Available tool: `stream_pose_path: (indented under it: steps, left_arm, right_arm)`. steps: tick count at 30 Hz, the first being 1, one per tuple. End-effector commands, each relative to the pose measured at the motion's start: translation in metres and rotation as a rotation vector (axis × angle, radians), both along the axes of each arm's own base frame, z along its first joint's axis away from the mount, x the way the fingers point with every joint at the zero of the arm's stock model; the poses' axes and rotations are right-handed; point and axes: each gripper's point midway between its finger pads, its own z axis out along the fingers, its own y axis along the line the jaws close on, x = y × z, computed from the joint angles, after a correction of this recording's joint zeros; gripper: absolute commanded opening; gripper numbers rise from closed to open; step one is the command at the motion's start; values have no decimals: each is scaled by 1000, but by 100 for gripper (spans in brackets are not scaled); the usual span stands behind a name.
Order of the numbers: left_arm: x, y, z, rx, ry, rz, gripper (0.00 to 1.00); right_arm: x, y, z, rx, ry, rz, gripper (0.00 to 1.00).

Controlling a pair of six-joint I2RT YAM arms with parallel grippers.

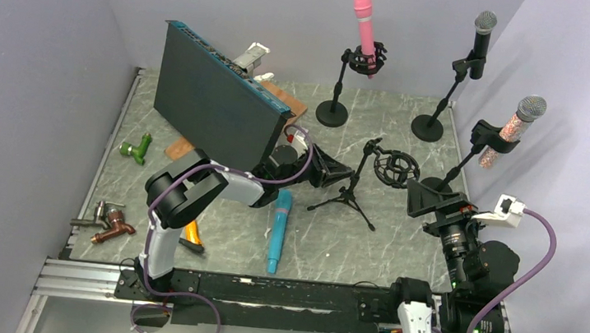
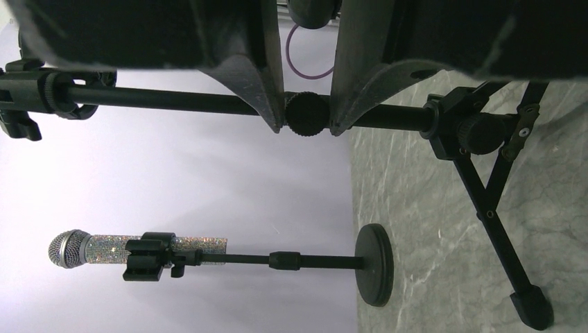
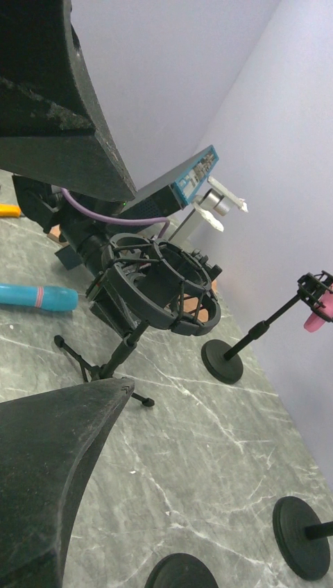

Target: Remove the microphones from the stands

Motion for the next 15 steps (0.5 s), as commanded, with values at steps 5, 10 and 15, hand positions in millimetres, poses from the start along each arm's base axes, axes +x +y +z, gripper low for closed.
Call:
stream_pose_path:
  steps: [5,10,15]
  left_arm:
    - [-6,-9,30,-88,-105,-27,42]
    - [-9,-10,33,-94,-123,-33,34]
    - [-11,-7,27,-75,-140,-29,10]
  right_arm:
    - [0,-2,7,-2,-23,-12,100]
    - [1,-2,5,2,-22,-13,100]
    - [1,-3,5,3,-18,-16,100]
